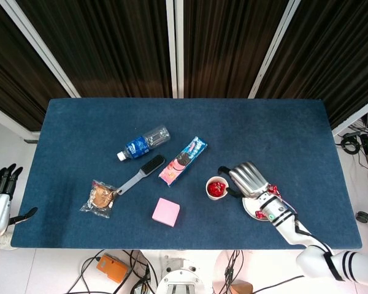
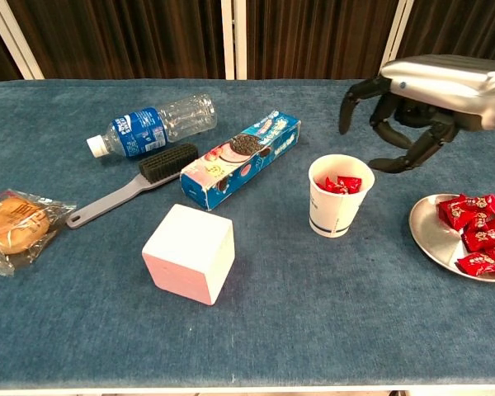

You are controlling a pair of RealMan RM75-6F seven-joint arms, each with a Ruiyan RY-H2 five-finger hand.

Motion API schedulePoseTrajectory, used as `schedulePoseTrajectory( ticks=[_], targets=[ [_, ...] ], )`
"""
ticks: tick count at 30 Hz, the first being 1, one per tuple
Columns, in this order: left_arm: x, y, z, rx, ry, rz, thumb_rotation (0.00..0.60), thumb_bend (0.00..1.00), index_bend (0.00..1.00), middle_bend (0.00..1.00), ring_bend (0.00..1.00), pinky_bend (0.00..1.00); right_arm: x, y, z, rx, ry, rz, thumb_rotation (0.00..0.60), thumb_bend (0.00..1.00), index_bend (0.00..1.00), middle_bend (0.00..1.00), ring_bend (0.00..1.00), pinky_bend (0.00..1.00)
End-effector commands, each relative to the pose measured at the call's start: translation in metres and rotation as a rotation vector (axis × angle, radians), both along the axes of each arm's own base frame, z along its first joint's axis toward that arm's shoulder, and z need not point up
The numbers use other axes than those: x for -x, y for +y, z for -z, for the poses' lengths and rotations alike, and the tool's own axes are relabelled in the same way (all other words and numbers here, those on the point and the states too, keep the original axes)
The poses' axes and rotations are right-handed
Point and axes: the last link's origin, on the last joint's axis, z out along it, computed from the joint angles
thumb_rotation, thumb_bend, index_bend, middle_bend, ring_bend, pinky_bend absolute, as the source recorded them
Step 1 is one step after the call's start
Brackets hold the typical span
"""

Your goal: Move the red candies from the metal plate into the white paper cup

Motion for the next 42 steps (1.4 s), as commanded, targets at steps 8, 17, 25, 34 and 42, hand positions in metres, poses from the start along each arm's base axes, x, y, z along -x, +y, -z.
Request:
schedulePoseTrajectory(
  ticks=[8, 17, 25, 34, 42],
  targets=[
    [0.000, 0.000, 0.004, 0.005, -0.010, 0.005, 0.600, 0.00, 0.05, 0.00, 0.00, 0.00, 0.087, 0.014, -0.029, 0.069, 0.199, 0.192, 0.600, 0.43, 0.48, 0.84, 0.99, 1.00],
    [-0.002, 0.000, 0.004, 0.004, -0.007, 0.008, 0.600, 0.00, 0.05, 0.00, 0.00, 0.00, 0.107, 0.008, -0.011, 0.031, 0.253, 0.234, 0.600, 0.43, 0.48, 0.84, 0.99, 1.00],
    [0.000, -0.002, 0.003, 0.001, -0.006, -0.007, 0.600, 0.00, 0.05, 0.00, 0.00, 0.00, 0.108, 0.010, -0.001, 0.000, 0.279, 0.222, 0.600, 0.43, 0.48, 0.84, 0.99, 1.00],
    [0.000, -0.002, 0.002, -0.001, -0.005, -0.008, 0.600, 0.00, 0.05, 0.00, 0.00, 0.00, 0.107, 0.006, 0.006, -0.015, 0.289, 0.220, 0.600, 0.43, 0.49, 0.84, 0.99, 1.00],
    [0.001, -0.003, 0.002, 0.000, -0.005, -0.013, 0.600, 0.00, 0.05, 0.00, 0.00, 0.00, 0.108, 0.003, 0.012, -0.026, 0.303, 0.223, 0.600, 0.44, 0.57, 0.84, 0.99, 1.00]
  ],
)
